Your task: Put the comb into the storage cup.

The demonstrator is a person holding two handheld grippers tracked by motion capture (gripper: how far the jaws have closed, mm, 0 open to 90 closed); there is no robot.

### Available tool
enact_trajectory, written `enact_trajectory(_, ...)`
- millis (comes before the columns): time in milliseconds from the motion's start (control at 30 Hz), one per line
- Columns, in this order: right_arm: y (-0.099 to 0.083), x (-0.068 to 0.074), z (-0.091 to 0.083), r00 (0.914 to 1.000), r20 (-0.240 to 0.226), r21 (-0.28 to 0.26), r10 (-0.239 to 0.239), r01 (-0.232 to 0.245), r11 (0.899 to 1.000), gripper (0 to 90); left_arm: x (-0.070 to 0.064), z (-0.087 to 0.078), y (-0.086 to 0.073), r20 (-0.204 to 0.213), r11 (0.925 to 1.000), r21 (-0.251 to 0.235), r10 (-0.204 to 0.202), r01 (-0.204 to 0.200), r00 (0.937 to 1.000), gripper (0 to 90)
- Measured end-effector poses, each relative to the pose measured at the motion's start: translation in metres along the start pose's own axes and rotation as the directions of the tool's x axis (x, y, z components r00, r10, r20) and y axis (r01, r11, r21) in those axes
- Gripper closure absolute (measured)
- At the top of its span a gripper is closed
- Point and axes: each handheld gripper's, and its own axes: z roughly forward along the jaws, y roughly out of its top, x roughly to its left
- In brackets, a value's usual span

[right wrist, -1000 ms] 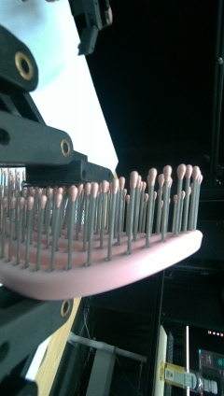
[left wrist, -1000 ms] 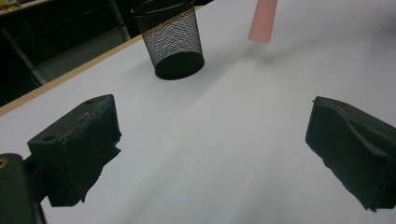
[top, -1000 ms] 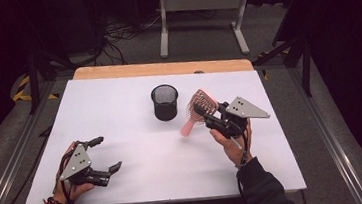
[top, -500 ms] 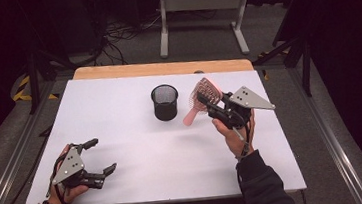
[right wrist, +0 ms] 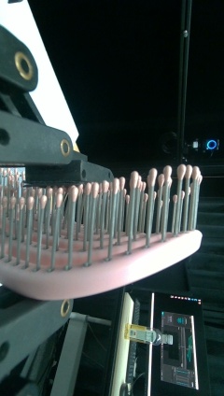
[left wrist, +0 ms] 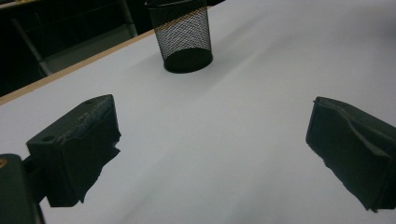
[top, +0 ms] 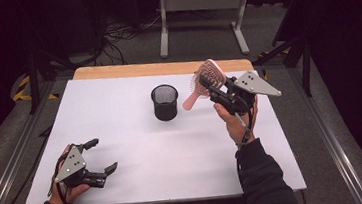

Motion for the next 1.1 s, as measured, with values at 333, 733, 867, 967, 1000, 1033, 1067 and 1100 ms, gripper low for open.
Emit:
enact_trajectory(333,0.011,-0.002,0.017,0.9999,0.009,-0.019,0.007,-0.007,1.0,63.0,-0.001,-0.001,0.0,0.005,1.0,-0.005,0.001,0.0,1.0,4.3)
enact_trajectory(733,0.015,0.0,0.039,0.9999,0.008,-0.025,0.01,-0.01,1.0,63.0,-0.003,0.0,0.001,-0.004,1.0,-0.003,-0.004,0.004,1.0,5.1)
enact_trajectory(867,0.014,0.0,0.047,0.9997,-0.002,-0.028,0.024,-0.024,0.999,63.0,-0.003,0.0,0.001,-0.001,1.0,-0.002,-0.006,0.006,1.0,5.3)
enact_trajectory(967,0.013,0.002,0.054,0.9997,-0.004,-0.025,0.023,-0.023,0.999,63.0,-0.003,-0.001,0.001,0.003,1.0,-0.009,0.0,0.0,1.0,5.2)
enact_trajectory(1000,0.013,0.002,0.055,0.9997,-0.004,-0.021,0.026,-0.026,0.999,63.0,-0.003,-0.001,0.001,0.005,1.0,-0.009,-0.001,0.001,1.0,5.3)
enact_trajectory(1033,0.013,0.003,0.057,0.9997,-0.003,-0.021,0.025,-0.025,0.999,63.0,-0.003,-0.001,0.001,-0.006,0.9999,-0.011,-0.002,0.002,1.0,5.2)
enact_trajectory(1067,0.013,0.004,0.059,0.9998,-0.004,-0.024,0.017,-0.017,1.0,63.0,-0.002,-0.001,0.001,-0.02,1.0,-0.01,0.0,0.0,0.9998,5.3)
enact_trajectory(1100,0.013,0.004,0.061,0.9998,-0.012,-0.024,0.019,-0.019,1.0,63.0,-0.002,-0.001,0.001,-0.022,0.9999,-0.012,-0.002,0.001,0.9998,5.5)
